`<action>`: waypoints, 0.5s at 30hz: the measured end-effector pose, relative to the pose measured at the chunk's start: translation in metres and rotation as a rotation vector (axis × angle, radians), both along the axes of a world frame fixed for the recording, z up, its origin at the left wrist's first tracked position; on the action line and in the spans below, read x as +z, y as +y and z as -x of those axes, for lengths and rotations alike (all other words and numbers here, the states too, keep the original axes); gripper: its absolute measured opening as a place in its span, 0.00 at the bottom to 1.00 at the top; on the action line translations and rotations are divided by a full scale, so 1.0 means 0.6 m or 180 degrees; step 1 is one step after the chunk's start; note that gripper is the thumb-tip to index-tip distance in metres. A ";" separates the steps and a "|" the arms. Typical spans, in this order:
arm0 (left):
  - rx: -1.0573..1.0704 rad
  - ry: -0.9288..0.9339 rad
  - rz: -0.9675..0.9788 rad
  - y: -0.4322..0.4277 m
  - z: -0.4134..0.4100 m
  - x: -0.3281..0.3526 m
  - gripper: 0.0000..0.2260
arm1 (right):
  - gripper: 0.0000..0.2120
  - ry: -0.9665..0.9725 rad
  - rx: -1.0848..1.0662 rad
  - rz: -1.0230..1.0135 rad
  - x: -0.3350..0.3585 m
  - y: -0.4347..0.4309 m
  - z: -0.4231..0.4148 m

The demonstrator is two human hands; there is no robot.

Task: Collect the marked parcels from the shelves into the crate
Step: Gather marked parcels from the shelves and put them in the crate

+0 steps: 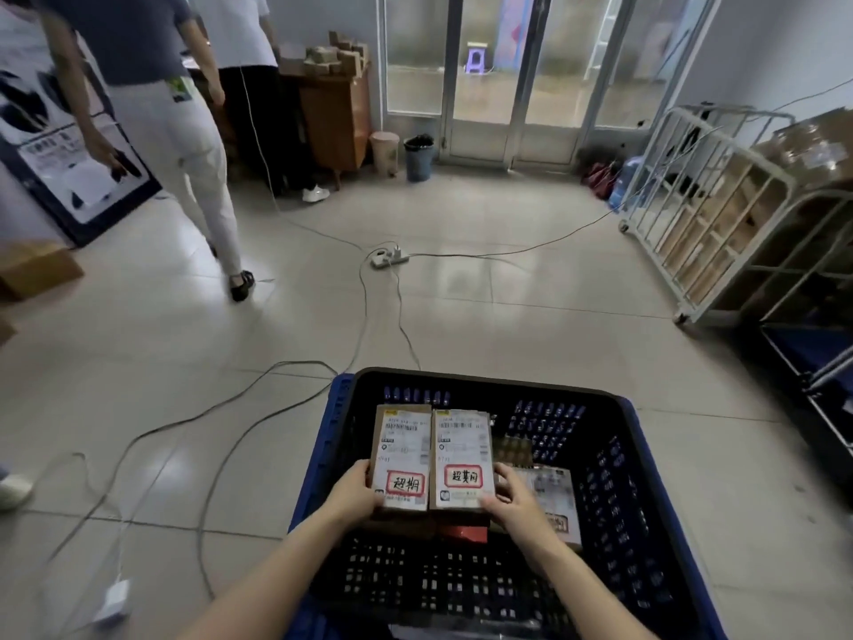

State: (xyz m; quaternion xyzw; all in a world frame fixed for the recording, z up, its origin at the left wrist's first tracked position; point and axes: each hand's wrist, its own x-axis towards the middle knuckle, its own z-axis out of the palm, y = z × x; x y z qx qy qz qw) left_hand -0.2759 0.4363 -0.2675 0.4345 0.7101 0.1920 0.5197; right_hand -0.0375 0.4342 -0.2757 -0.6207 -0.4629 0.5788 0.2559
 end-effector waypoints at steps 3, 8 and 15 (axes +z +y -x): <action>0.0062 0.0186 0.0216 0.037 -0.009 -0.041 0.26 | 0.28 -0.0047 0.0125 0.0246 -0.045 0.046 0.000; 0.0174 0.0374 0.0361 0.082 -0.017 -0.089 0.24 | 0.30 -0.0166 0.0294 0.0509 -0.102 0.105 0.008; 0.0224 0.0564 0.0335 0.118 -0.021 -0.131 0.22 | 0.31 -0.0282 0.0478 0.0392 -0.137 0.147 0.024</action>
